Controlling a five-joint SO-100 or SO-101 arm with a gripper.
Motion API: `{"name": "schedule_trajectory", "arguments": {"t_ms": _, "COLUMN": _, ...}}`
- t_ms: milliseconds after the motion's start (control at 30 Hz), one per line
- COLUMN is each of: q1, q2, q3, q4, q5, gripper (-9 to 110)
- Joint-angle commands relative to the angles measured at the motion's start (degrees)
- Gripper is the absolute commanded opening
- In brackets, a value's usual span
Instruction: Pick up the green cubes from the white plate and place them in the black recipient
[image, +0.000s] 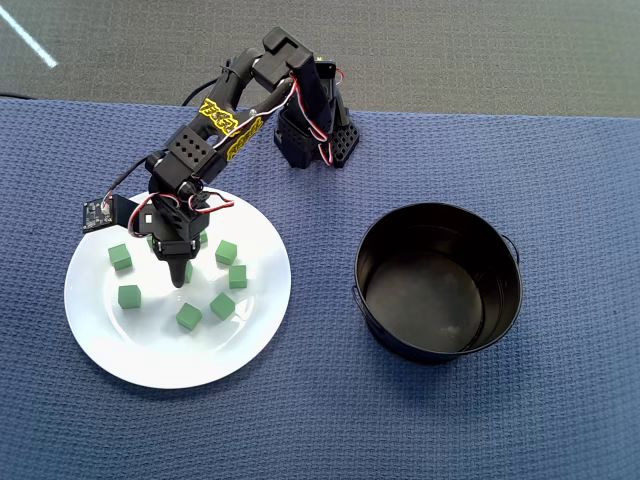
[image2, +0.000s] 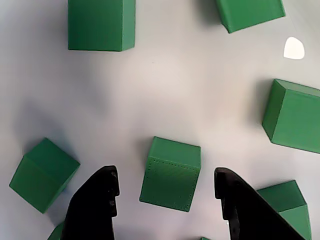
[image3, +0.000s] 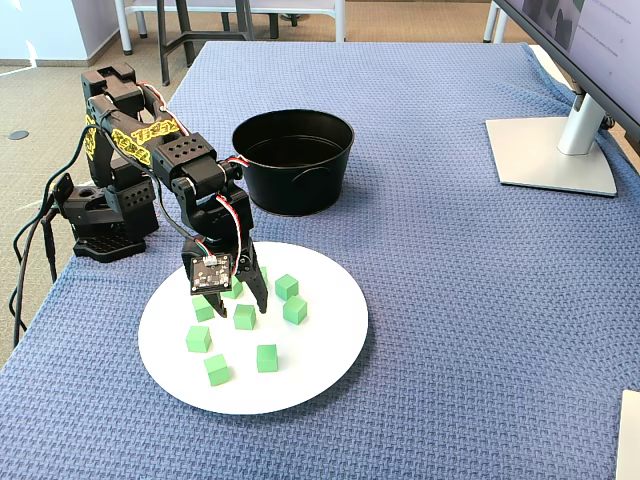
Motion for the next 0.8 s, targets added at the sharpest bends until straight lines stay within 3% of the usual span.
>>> {"name": "schedule_trajectory", "arguments": {"t_ms": 0, "q1": 0.44, "q2": -0.26, "q3": -0.18, "q4": -2.81, "q5": -0.53, "gripper": 16}}
{"name": "schedule_trajectory", "arguments": {"t_ms": 467, "q1": 0.09, "q2": -0.62, "q3": 2.37, "q4": -7.38, "q5": 2.02, "gripper": 0}}
{"name": "schedule_trajectory", "arguments": {"t_ms": 767, "q1": -2.81, "q2": 9.84, "q3": -3.08, "q4": 1.14, "q5": 15.56, "gripper": 0}}
